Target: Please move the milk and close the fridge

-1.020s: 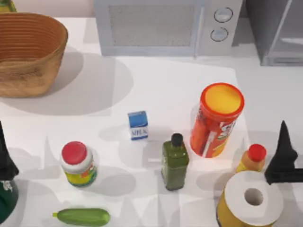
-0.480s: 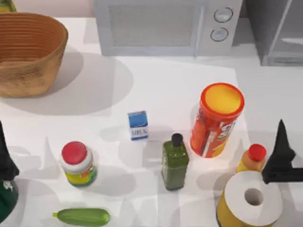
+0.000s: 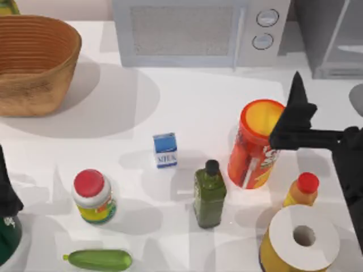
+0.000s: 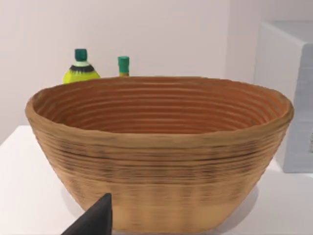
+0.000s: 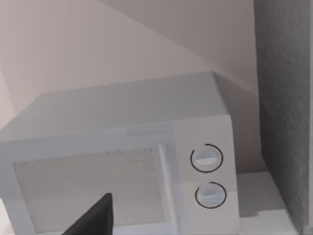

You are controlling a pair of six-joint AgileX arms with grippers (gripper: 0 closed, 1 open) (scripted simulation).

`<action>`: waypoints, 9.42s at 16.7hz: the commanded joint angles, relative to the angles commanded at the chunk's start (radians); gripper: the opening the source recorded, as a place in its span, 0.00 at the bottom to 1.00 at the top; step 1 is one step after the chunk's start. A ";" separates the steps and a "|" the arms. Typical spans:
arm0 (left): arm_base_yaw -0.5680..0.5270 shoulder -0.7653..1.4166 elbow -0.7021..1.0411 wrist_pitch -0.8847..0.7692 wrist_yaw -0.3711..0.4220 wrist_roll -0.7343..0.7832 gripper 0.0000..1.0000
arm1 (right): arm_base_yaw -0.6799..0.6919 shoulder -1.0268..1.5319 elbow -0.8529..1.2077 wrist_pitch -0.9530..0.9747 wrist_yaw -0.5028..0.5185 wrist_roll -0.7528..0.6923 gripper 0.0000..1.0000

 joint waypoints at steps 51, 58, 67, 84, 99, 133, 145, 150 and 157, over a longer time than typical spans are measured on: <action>0.000 0.000 0.000 0.000 0.000 0.000 1.00 | -0.050 1.116 0.968 -0.810 -0.437 0.419 0.85; 0.000 0.000 0.000 0.000 0.000 0.000 1.00 | -0.050 1.116 0.968 -0.810 -0.437 0.419 0.32; 0.000 0.000 0.000 0.000 0.000 0.000 1.00 | -0.050 1.116 0.968 -0.810 -0.437 0.419 0.00; 0.000 0.000 0.000 0.000 0.000 0.000 1.00 | -0.044 1.058 1.028 -0.890 -0.446 0.413 0.00; 0.000 0.000 0.000 0.000 0.000 0.000 1.00 | -0.208 0.888 0.804 -0.442 -0.594 0.285 0.00; 0.000 0.000 0.000 0.000 0.000 0.000 1.00 | -1.042 0.931 0.726 -0.207 -0.941 -0.193 0.00; 0.000 0.000 0.000 0.000 0.000 0.000 1.00 | -1.137 1.249 1.495 -1.064 -1.030 -0.256 0.00; 0.000 0.000 0.000 0.000 0.000 0.000 1.00 | -1.139 1.255 1.518 -1.090 -1.032 -0.260 0.00; 0.000 0.000 0.000 0.000 0.000 0.000 1.00 | -1.139 1.255 1.518 -1.090 -1.032 -0.260 0.00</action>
